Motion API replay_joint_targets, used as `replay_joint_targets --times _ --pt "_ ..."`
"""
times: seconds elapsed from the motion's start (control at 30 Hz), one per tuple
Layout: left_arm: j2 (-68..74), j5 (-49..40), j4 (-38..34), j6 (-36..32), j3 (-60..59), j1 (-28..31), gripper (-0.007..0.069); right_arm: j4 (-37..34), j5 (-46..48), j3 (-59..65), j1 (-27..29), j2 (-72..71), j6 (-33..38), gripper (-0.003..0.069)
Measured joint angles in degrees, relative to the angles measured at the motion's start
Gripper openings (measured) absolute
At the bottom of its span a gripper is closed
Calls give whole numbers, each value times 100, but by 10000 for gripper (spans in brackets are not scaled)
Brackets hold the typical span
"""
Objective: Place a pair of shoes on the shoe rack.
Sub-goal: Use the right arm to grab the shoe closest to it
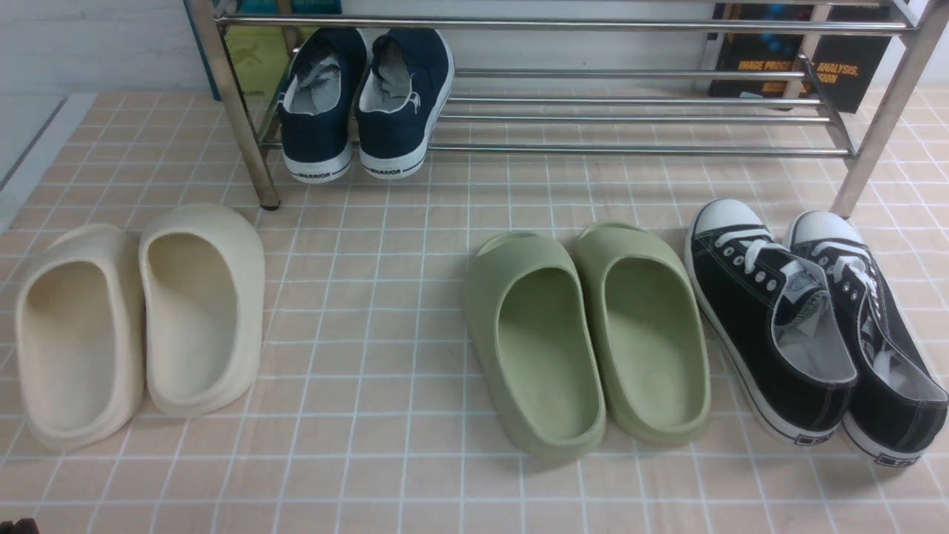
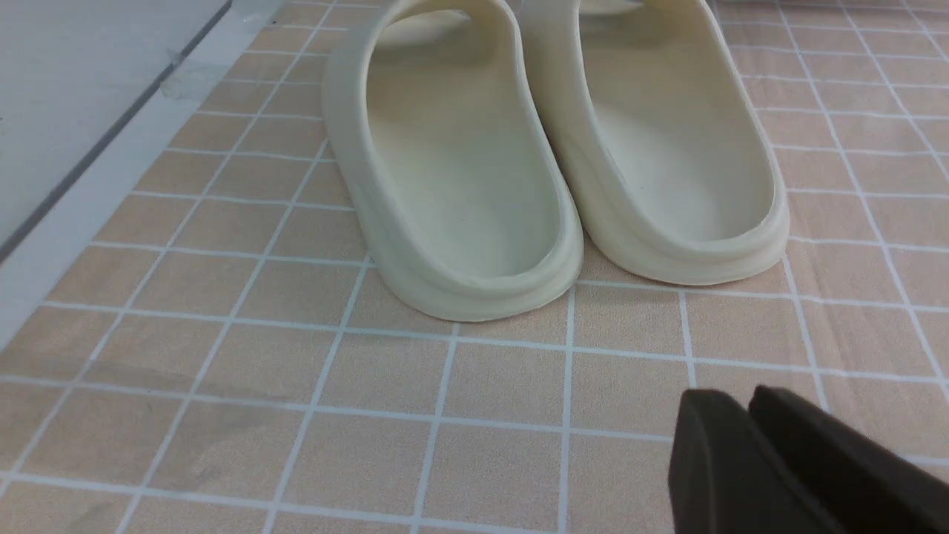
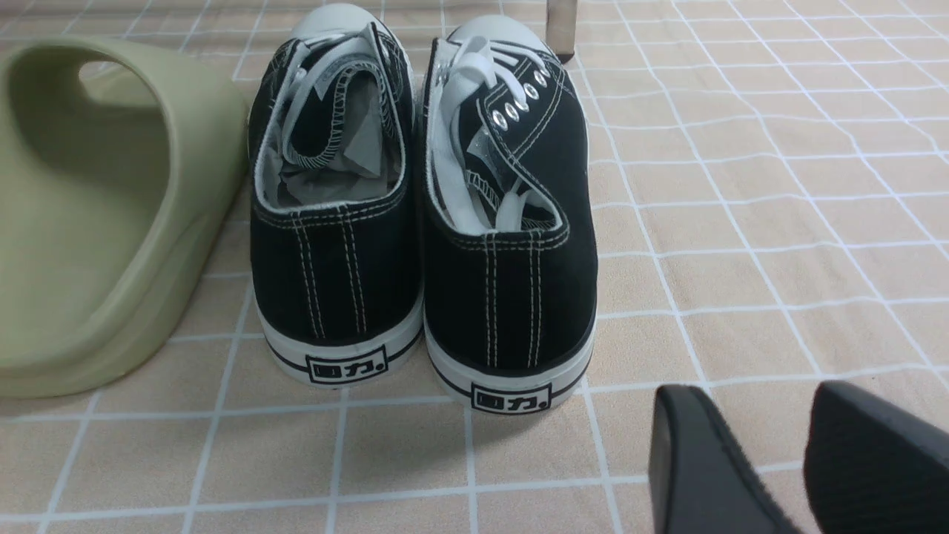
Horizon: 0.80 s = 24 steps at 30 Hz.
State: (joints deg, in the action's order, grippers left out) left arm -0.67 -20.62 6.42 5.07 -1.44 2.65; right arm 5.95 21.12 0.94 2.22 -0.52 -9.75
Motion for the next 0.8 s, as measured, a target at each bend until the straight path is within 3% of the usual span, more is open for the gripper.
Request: replay_joint_targets --times 0.8 --pt "0 -4 0 0 0 0 103 0 0 0 0 0 0 239"
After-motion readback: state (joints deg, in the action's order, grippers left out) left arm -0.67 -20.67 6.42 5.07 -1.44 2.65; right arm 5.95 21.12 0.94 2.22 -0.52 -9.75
